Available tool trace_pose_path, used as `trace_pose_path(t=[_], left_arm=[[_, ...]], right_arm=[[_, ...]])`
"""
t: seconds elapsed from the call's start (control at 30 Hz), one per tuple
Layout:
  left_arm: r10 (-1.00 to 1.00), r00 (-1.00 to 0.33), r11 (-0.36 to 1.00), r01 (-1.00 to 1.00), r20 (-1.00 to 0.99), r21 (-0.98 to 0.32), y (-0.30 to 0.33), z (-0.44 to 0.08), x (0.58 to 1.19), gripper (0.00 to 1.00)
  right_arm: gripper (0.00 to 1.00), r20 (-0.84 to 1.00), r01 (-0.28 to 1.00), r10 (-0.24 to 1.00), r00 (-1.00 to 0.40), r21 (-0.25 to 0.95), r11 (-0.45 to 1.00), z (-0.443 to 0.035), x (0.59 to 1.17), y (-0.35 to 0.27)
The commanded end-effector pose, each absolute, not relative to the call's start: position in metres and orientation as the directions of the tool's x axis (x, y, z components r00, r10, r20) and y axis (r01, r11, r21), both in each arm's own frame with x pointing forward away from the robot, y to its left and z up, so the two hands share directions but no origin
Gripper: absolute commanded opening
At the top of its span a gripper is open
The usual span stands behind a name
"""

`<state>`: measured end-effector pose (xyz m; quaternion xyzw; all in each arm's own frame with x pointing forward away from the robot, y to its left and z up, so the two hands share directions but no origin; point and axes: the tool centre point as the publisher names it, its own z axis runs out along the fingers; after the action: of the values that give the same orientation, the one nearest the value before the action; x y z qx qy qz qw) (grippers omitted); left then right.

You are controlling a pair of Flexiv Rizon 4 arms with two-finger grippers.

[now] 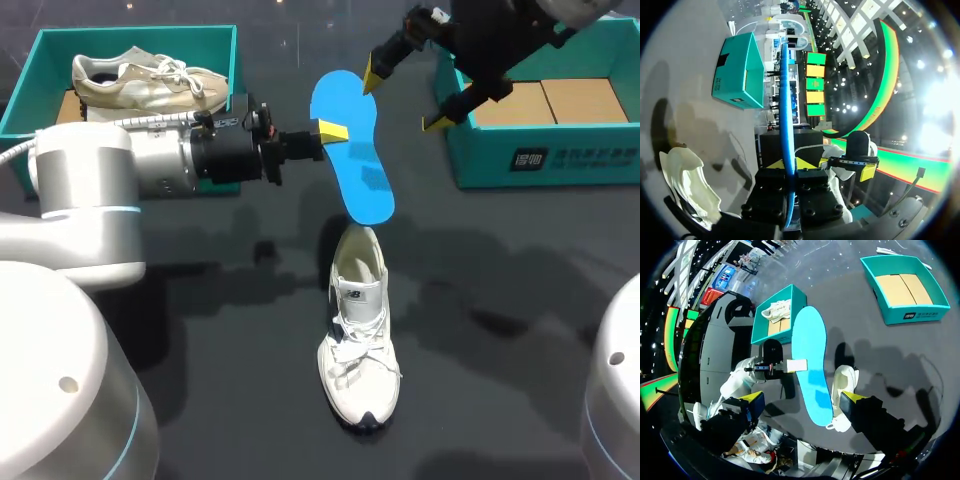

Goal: Take the shoe out of the shoebox, open the shoe tongue, remove and reinsert the insole, then place the shoe into the shoebox

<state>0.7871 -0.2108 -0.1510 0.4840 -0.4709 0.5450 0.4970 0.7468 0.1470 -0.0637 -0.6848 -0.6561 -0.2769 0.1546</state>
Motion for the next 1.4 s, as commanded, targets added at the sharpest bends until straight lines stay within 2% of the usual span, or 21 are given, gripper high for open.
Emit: trace_pose_path(t=[0.03,0.67,0.8,1.1,1.4], left_arm=[[0.085,-0.036,-0.060,-0.998,0.996,-0.031,-0.211,-0.151,0.787,0.00],[0.085,-0.036,-0.060,-0.998,0.996,-0.031,-0.211,-0.151,0.787,0.00],[0.085,-0.036,-0.060,-0.998,0.996,-0.031,-0.211,-0.151,0.787,0.00],[0.085,-0.036,-0.060,-0.998,0.996,-0.031,-0.211,-0.151,0.787,0.00],[0.085,-0.036,-0.060,-0.998,0.996,-0.031,-0.211,-0.151,0.787,0.00]], right_arm=[[1.00,0.341,0.985,0.940,0.025,0.152,-0.081,-0.059,0.754,0.163],[1.00,0.036,0.969,0.999,-0.003,0.249,-0.006,-0.050,0.748,0.208],[1.00,-0.010,0.971,1.000,-0.010,0.238,0.012,-0.046,0.749,0.215],[1.00,-0.069,0.978,0.998,-0.005,0.208,0.019,-0.044,0.743,0.225],[1.00,-0.011,0.980,1.000,0.012,0.197,-0.009,-0.043,0.741,0.213]])
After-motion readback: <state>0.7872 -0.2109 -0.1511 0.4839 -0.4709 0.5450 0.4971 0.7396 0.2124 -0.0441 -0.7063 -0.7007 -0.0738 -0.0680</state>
